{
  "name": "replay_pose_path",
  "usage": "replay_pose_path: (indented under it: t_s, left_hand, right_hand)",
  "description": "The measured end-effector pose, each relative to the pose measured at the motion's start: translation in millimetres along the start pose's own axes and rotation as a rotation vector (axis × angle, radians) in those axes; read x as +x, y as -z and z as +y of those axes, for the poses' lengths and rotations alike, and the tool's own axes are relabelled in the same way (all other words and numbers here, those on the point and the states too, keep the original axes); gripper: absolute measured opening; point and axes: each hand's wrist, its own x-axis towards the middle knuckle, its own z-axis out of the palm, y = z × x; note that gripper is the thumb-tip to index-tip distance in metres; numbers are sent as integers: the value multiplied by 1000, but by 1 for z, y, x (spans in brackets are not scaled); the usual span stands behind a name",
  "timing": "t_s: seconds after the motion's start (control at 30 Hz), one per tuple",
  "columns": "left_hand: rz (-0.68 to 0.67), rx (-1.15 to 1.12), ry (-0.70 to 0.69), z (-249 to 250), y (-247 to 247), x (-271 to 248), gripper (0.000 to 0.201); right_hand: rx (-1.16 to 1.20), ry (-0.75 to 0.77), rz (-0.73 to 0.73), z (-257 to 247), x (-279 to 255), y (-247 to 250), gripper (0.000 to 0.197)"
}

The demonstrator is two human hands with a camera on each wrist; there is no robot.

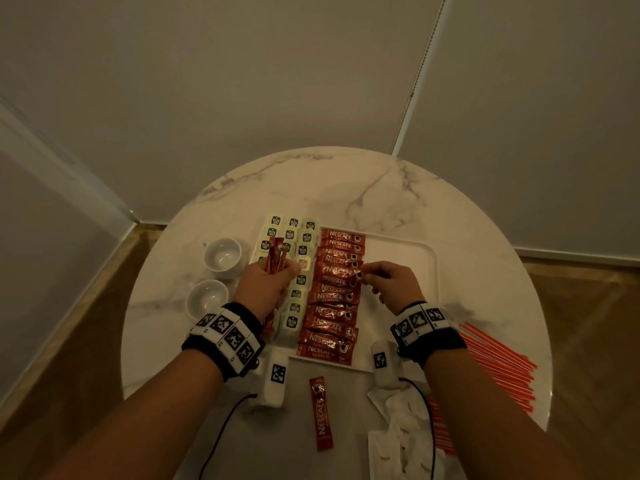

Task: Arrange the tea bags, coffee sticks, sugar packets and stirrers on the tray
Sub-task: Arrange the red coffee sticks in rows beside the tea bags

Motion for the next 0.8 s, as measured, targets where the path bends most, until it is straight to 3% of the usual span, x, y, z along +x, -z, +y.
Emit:
replay_pose_path:
  t_s: [0.63, 0.8]
  left_hand:
    - [-76, -72, 41, -1, 2, -10, 3]
    - [-192, -338, 161, 11, -9, -18, 3]
  right_hand:
    - [-173, -23, 63, 16, 12, -15, 11]
    - [-169, -34, 136, 12, 10, -6, 9]
